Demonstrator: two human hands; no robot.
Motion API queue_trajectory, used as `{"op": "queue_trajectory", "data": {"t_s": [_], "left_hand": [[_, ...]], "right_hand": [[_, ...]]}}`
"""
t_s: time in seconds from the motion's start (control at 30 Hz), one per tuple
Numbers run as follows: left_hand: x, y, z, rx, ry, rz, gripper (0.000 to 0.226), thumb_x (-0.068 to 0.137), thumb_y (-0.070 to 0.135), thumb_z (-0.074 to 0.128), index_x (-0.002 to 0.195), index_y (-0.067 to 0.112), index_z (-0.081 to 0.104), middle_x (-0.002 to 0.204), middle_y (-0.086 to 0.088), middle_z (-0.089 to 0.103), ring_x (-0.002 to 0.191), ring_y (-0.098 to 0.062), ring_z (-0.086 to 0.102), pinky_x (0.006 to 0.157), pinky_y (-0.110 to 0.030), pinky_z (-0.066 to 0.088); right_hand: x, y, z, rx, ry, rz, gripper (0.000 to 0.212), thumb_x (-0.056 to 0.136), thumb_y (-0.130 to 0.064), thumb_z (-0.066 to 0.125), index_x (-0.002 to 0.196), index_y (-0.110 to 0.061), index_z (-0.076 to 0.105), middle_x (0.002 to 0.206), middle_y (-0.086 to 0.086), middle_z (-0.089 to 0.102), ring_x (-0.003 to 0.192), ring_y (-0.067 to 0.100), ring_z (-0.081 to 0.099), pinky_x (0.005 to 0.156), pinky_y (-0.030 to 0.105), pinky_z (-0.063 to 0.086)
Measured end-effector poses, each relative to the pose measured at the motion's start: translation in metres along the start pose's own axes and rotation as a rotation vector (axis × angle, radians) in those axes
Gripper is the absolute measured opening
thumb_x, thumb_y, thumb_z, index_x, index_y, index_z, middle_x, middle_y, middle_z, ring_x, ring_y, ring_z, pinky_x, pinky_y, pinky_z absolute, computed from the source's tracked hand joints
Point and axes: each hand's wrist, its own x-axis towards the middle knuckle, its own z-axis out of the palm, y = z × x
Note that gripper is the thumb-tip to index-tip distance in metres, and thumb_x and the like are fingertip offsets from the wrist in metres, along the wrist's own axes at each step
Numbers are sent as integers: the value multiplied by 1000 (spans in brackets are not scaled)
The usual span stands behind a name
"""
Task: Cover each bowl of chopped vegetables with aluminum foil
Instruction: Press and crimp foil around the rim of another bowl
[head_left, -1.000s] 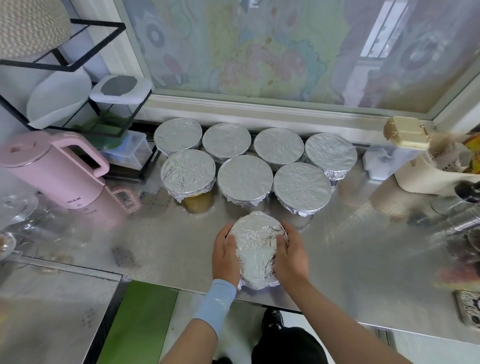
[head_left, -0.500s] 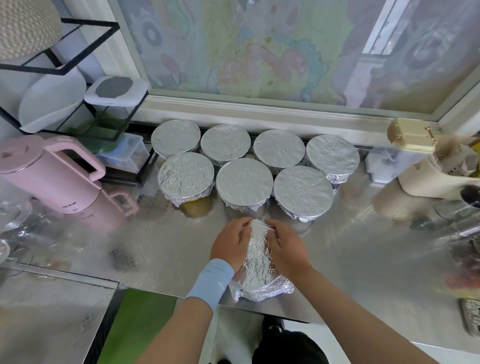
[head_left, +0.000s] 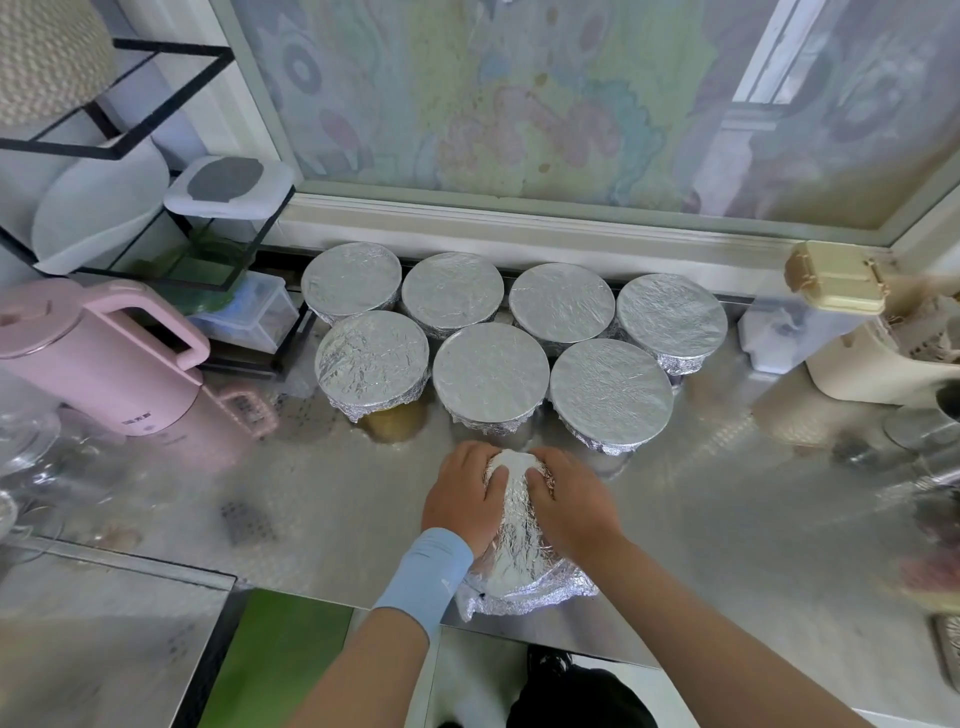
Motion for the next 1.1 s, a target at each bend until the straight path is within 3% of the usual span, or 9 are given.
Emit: {"op": "queue_trajectory", "data": {"t_s": [0.2,0.3,0.4,0.53,0.67,0.73,0.87,1.0,1.1], "left_hand": [[0,7,-1,144,-47,-16,38,99,42,41,134,29,47,132,8,54,126,-16,44,99,-35,41],[0,5,-1,244,6,130,45,98,38,42,142,27,38,142,7,44,129,-17,38,105,-34,35],[0,5,-1,313,-32,232,40,100,33,38,139,31,40,141,11,42,129,-13,35,104,-31,33],[2,5,3,327,-53,207,36,99,33,36,134,29,42,134,9,48,123,-14,41,98,-31,39],[0,6,0,347,-20,256,46,100,33,35,145,25,34,152,6,32,141,-15,24,116,-32,19],[-10,4,-8,332,19,324,53,99,36,33,150,22,29,157,5,23,146,-16,15,120,-33,11],[-41,-18,-17,356,-63,594,61,97,47,34,151,18,31,156,4,29,145,-17,23,118,-39,24],[-47,-44,-14,598,-197,743,87,94,68,32,156,9,14,164,-4,7,151,-19,-1,121,-39,9],[-43,-49,-13,701,-216,789,101,88,78,32,156,6,9,164,-9,2,151,-22,-5,120,-40,3]], "right_hand": [[-1,1,0,-42,-30,27,30,98,-41,42,120,-26,56,106,-2,68,97,23,63,78,33,49],[-2,2,-1,-174,-35,-11,36,99,-41,40,128,-22,51,121,2,62,110,24,57,90,36,44],[-9,5,2,-324,42,-203,49,97,-41,33,138,-18,46,137,3,51,126,23,47,103,38,38],[-12,9,4,-240,-35,-221,53,96,-46,26,140,-22,41,132,-3,53,118,21,53,94,36,45],[-11,8,0,-278,-16,-247,58,97,-49,26,146,-19,36,144,3,45,130,25,44,106,37,34],[-19,9,-5,-316,36,-313,66,96,-51,23,150,-14,30,155,6,32,143,24,27,116,39,22],[-45,19,-12,-336,-13,-559,74,99,-52,35,155,-8,16,163,9,8,151,22,-1,122,40,7],[-61,35,-11,-427,-98,-707,89,94,-64,40,154,-4,13,163,11,4,151,26,1,121,46,14],[-60,38,-11,-473,-96,-748,96,90,-71,37,154,-2,15,163,12,7,151,27,4,119,49,19]]}}
